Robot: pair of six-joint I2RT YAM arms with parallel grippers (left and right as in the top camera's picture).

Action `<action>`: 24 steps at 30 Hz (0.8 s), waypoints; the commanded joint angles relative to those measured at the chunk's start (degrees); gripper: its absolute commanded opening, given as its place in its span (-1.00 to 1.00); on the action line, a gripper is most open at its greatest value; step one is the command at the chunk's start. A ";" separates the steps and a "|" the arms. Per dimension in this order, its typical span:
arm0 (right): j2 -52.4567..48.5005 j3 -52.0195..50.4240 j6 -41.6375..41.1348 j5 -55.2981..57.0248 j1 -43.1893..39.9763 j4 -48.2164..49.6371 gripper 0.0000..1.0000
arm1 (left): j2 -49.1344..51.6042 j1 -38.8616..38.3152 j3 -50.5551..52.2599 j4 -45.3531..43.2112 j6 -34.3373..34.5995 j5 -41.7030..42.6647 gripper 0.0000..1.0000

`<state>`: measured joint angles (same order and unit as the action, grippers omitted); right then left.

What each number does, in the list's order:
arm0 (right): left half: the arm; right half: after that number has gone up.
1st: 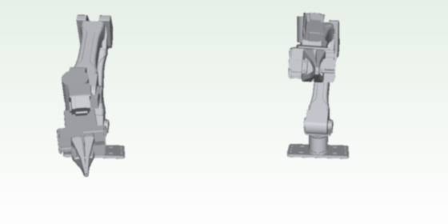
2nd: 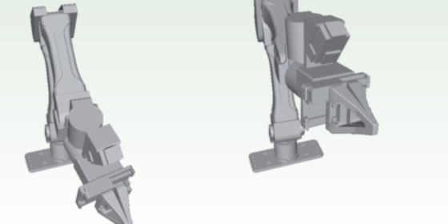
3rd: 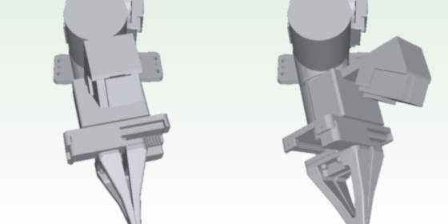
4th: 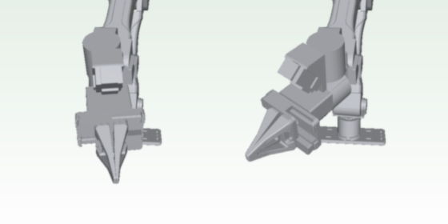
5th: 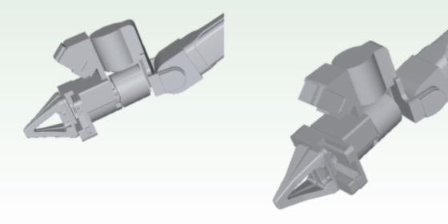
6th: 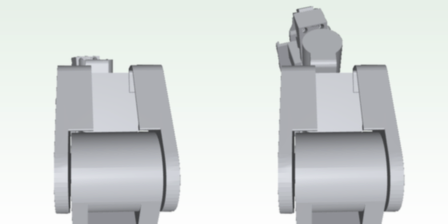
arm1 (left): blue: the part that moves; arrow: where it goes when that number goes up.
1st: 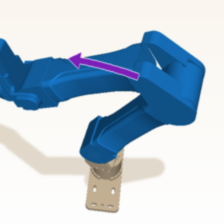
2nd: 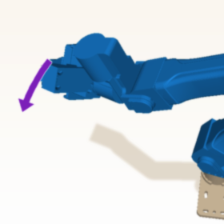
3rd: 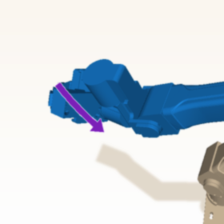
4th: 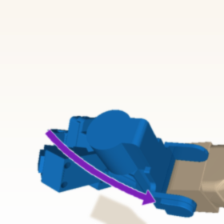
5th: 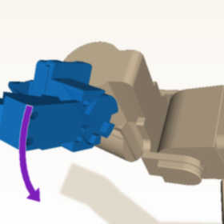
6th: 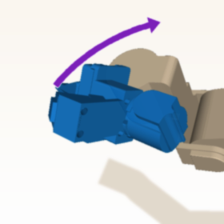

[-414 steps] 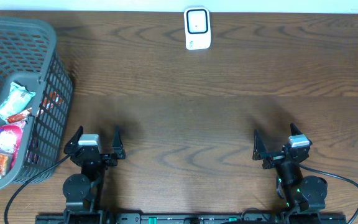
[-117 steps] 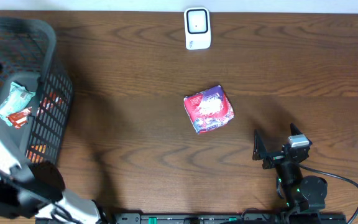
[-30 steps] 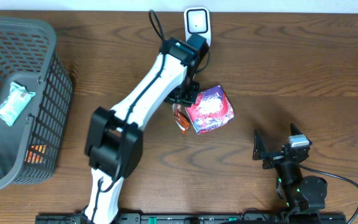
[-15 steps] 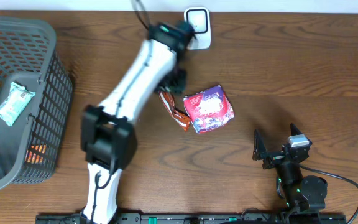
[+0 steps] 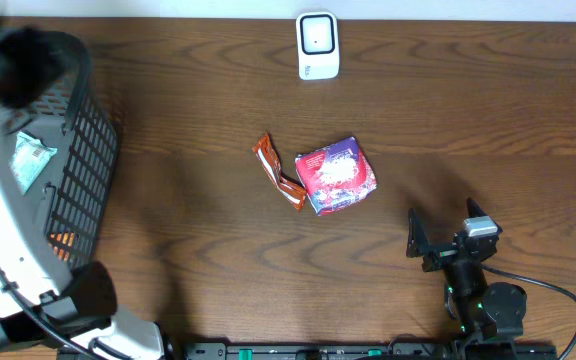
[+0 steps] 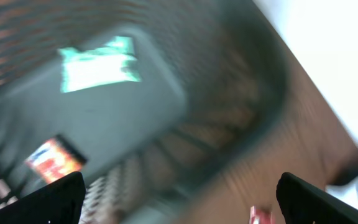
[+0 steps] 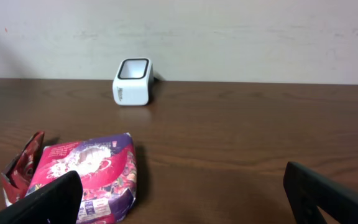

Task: Scan the item barcode
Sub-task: 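Reach the left gripper into the basket and grasp the small orange packet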

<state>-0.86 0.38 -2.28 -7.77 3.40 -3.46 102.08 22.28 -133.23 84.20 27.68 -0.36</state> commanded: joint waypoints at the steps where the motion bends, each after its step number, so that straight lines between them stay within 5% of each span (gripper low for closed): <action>1: 0.22 -0.07 0.66 -0.24 0.02 -0.20 0.99 | 2.71 9.84 1.07 0.42 8.37 -0.33 0.96; 9: 0.22 -0.07 0.66 -0.26 0.02 -0.17 0.99 | 10.51 22.14 7.34 5.16 9.07 -0.33 1.00; 24: 0.22 -0.07 0.66 -0.26 0.02 -0.20 0.99 | 18.27 22.53 31.76 -4.50 7.65 -0.98 0.99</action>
<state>-0.86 0.38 -2.28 -7.77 3.40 -3.44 120.46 44.93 -105.06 81.17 35.75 -0.40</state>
